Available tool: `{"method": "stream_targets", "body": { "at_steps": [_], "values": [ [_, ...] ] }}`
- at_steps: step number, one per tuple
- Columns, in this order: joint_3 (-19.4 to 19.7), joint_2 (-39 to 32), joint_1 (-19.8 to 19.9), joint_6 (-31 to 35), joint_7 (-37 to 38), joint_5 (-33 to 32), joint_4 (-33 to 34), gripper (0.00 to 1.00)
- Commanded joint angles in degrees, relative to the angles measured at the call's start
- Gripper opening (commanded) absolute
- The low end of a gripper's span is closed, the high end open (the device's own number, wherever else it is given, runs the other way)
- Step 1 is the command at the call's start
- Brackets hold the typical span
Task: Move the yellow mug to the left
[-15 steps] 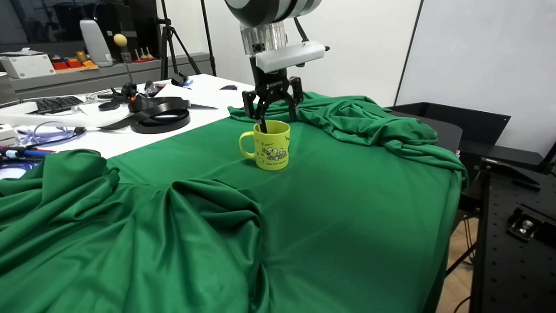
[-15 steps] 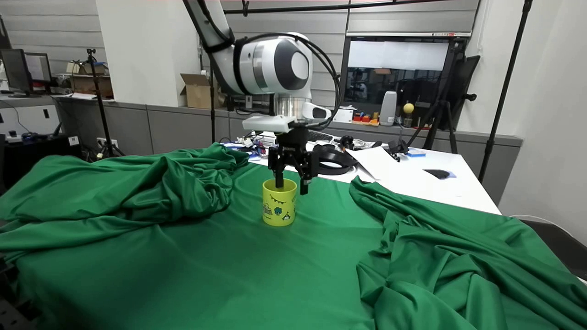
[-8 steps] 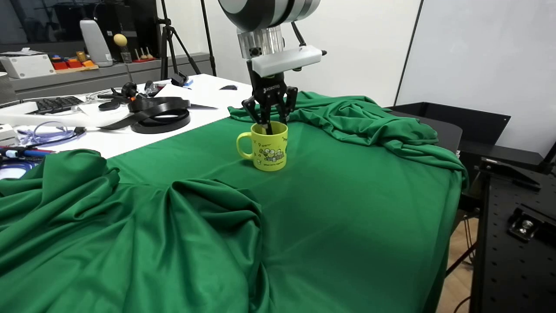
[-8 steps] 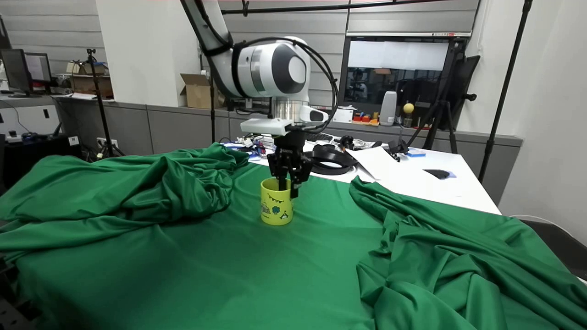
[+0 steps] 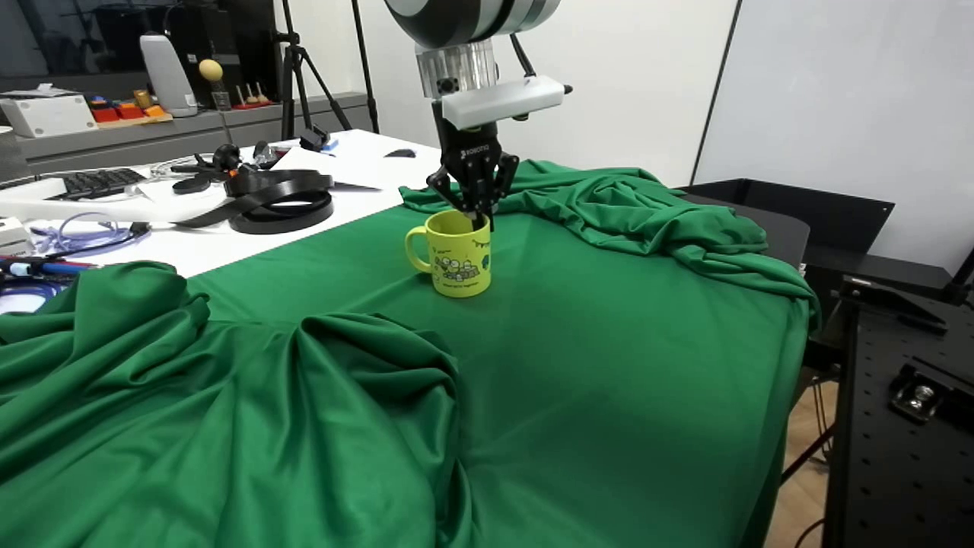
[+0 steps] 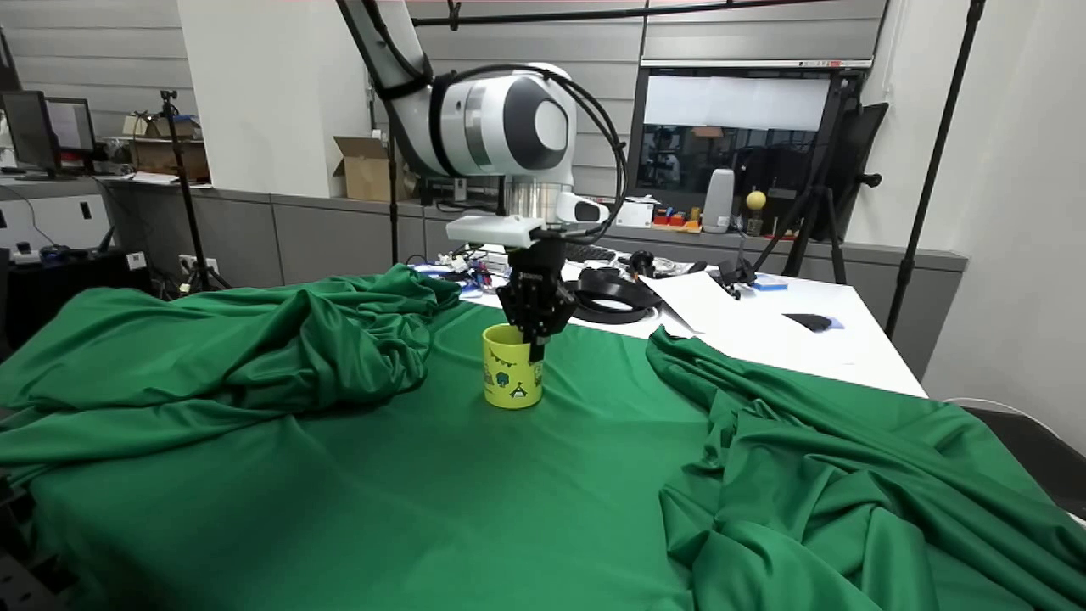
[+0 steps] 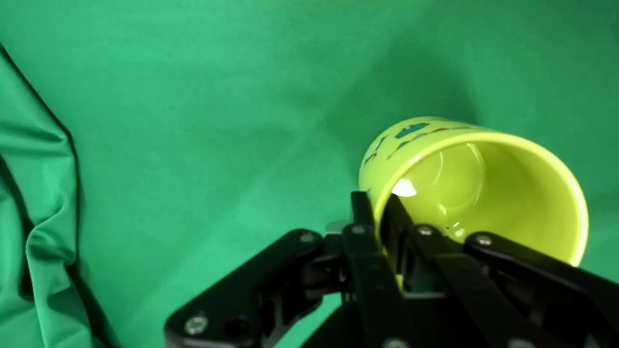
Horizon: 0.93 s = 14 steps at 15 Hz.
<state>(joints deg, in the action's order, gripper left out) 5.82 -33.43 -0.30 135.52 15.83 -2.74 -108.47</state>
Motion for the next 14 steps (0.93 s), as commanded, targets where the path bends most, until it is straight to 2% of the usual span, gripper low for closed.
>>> {"method": "stream_targets", "body": {
  "at_steps": [1,9,14],
  "values": [
    [-0.1,1.4,-0.4,0.0,-1.0,0.1,-0.7,0.03],
    [-2.2,2.9,-2.2,4.3,-4.1,0.1,-2.6,0.03],
    [-5.0,2.6,-1.8,6.8,-6.5,2.8,-3.0,0.03]
  ]
}}
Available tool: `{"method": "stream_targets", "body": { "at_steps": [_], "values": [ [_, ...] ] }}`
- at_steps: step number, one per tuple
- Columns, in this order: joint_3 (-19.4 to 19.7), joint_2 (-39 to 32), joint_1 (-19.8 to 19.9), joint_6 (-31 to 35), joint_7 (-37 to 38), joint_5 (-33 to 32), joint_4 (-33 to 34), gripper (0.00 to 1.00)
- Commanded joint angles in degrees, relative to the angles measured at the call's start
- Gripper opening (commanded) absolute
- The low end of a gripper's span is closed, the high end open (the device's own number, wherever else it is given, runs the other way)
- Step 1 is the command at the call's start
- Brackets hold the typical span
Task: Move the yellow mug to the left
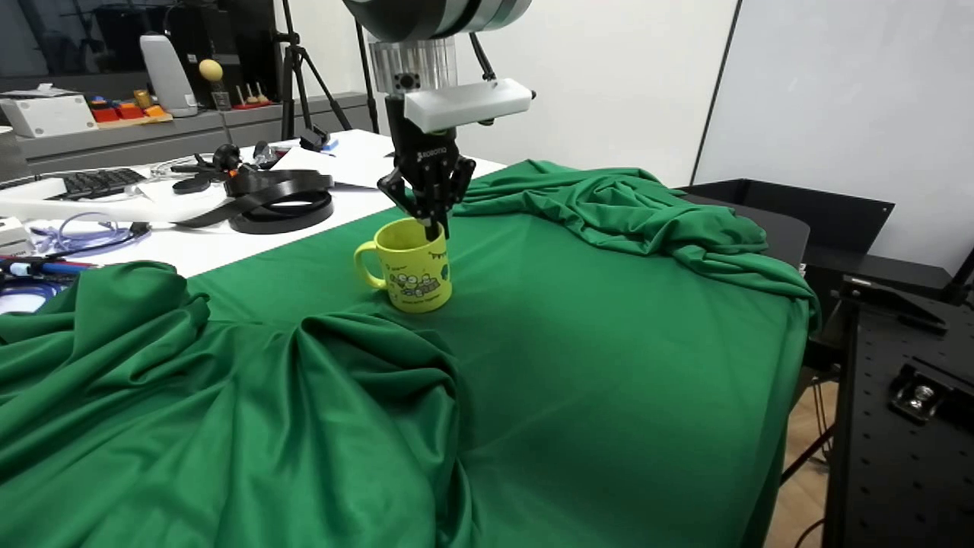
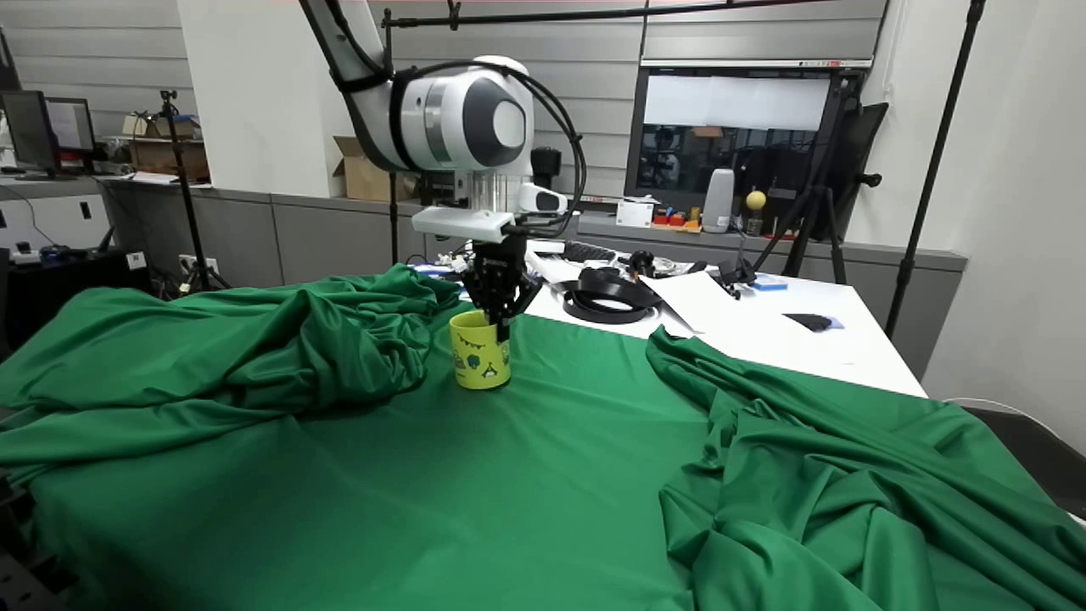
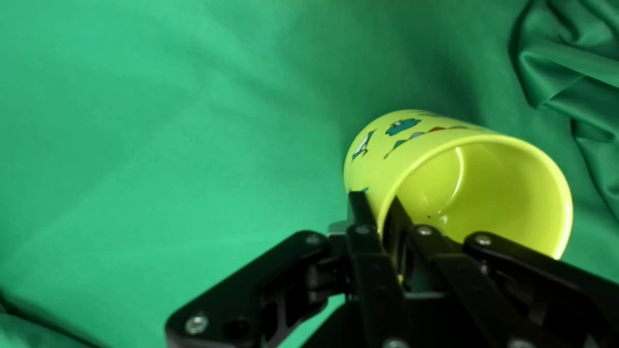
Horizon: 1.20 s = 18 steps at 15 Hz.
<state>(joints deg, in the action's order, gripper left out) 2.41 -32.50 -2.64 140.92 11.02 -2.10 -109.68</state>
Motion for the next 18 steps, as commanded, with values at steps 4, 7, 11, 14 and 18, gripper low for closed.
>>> {"method": "stream_targets", "body": {
  "at_steps": [4,7,11,14,18],
  "values": [
    [-3.0,1.1,0.8,0.8,-3.7,4.2,-1.8,0.36],
    [-2.9,1.5,0.6,1.0,-4.2,4.3,-2.3,0.51],
    [-2.7,2.9,0.2,1.1,-4.3,3.6,-3.2,0.77],
    [-2.4,4.2,0.1,0.4,-4.4,3.1,-3.5,0.97],
    [-4.5,5.4,2.0,-7.1,-9.1,5.6,-2.4,1.00]
  ]
}}
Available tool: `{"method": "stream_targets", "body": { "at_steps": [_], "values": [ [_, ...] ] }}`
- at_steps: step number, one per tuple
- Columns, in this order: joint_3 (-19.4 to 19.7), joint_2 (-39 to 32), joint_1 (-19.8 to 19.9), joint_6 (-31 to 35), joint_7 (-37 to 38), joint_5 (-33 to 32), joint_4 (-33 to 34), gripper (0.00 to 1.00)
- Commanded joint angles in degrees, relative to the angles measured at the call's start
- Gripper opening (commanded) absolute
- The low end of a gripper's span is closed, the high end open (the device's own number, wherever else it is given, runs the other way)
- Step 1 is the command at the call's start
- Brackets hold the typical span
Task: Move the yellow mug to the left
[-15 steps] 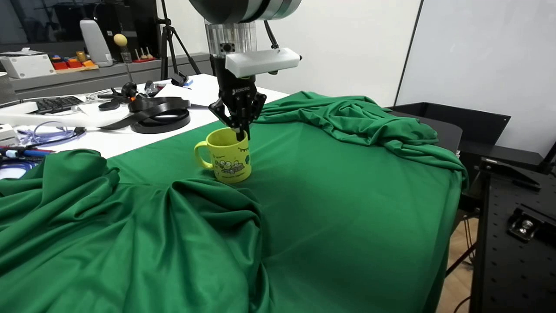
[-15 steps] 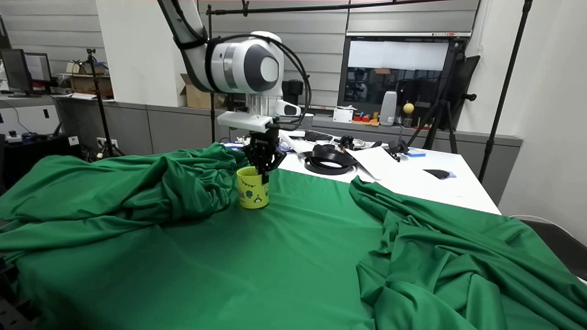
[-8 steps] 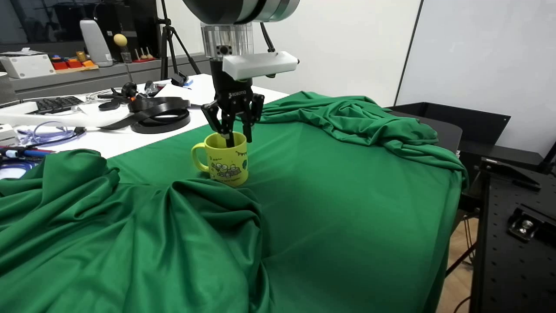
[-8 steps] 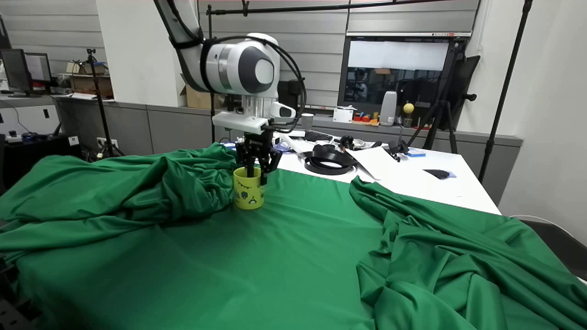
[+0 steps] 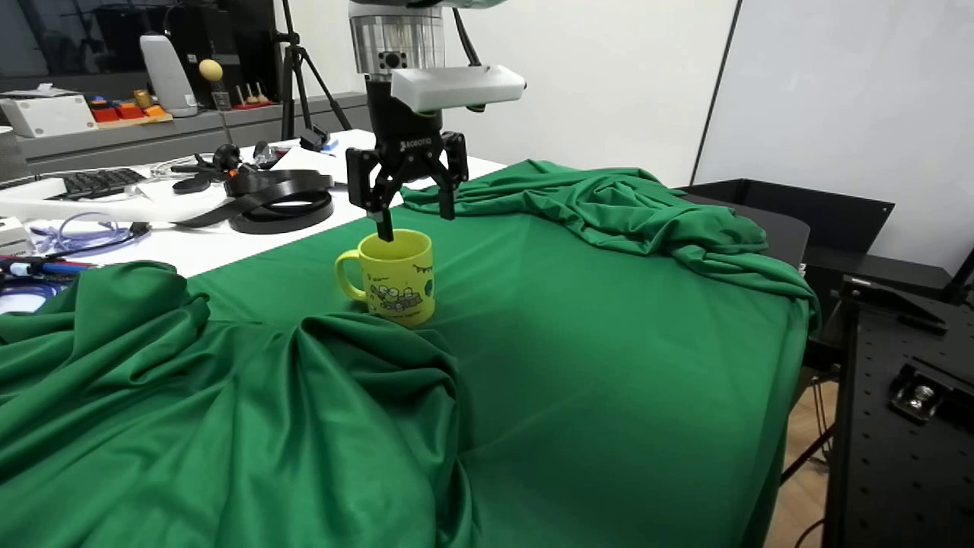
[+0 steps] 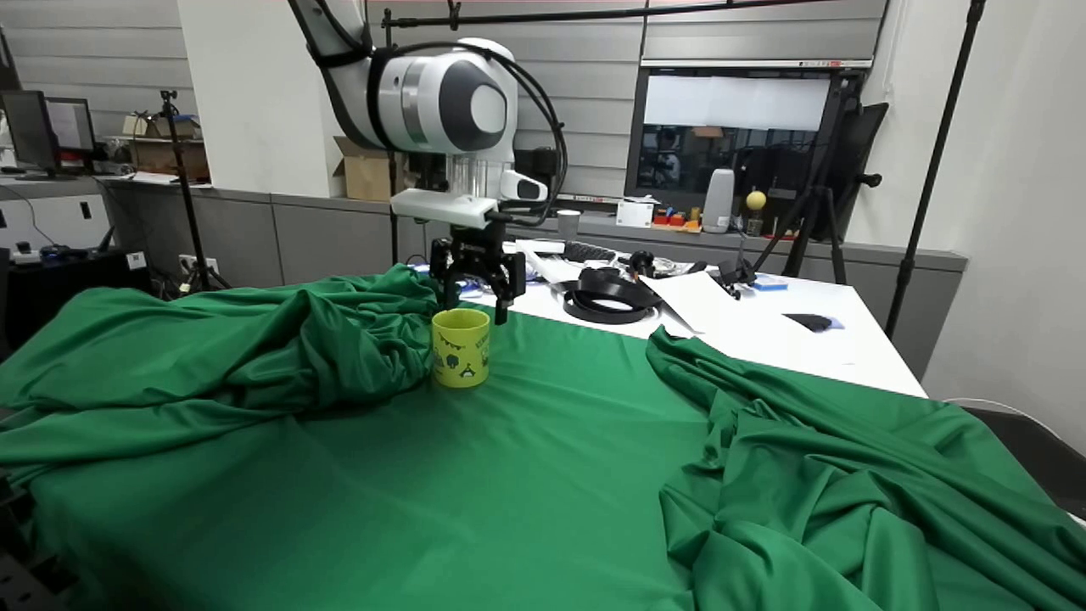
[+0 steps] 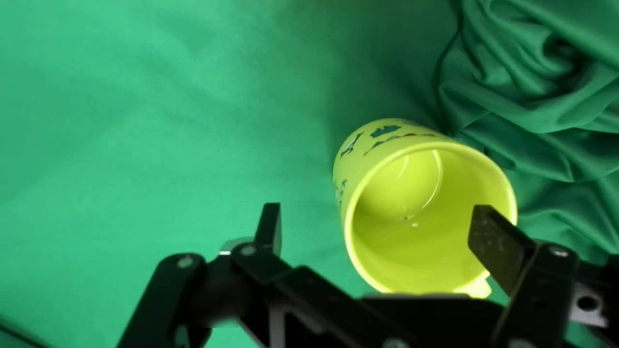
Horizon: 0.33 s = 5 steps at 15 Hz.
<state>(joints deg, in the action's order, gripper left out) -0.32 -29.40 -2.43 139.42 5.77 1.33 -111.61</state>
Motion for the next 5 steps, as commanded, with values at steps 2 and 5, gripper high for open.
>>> {"method": "stream_targets", "body": {
  "at_steps": [2,5],
  "values": [
    [-1.8,2.7,2.1,-8.2,-6.2,2.2,-0.3,1.00],
    [-1.1,2.6,2.2,-12.2,-5.5,2.3,0.8,1.00]
  ]
}}
